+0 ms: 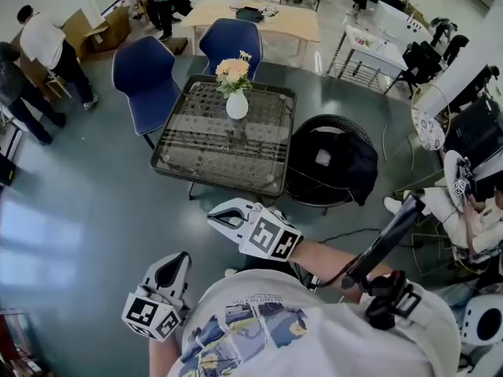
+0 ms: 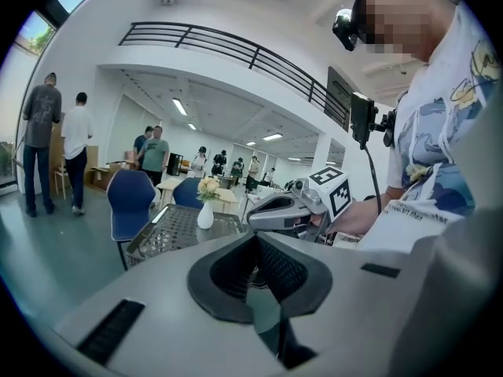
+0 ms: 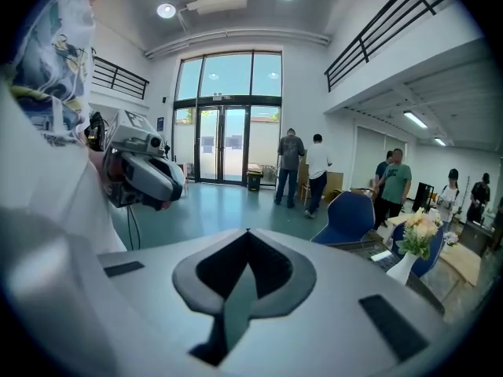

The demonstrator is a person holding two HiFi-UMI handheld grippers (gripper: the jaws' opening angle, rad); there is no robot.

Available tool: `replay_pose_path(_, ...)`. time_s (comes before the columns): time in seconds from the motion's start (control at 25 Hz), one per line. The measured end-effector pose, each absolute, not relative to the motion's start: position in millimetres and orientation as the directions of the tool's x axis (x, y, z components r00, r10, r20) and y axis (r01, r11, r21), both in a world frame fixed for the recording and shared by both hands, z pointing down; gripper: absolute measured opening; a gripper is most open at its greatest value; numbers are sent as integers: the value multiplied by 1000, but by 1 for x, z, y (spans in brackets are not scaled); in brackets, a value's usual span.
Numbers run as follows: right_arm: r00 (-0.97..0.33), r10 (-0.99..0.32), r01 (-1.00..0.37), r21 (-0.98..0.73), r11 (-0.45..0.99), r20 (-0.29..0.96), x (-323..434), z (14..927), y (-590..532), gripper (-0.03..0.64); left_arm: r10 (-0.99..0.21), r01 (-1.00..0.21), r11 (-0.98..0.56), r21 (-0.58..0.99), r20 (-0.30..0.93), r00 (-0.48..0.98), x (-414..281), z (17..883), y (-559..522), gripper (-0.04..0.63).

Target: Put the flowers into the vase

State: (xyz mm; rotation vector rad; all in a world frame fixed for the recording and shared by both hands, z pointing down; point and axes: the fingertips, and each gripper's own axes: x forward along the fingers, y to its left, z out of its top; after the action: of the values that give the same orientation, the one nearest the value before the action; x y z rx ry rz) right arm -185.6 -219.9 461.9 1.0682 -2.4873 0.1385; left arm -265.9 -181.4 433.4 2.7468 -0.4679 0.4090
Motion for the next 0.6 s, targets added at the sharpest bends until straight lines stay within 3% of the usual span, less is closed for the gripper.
replay_pose_path(0.6,-642,-633,-664,98,741,433,-220,450,-214,11,-287,-377,-887,267,321,902,-287,431,-174,9)
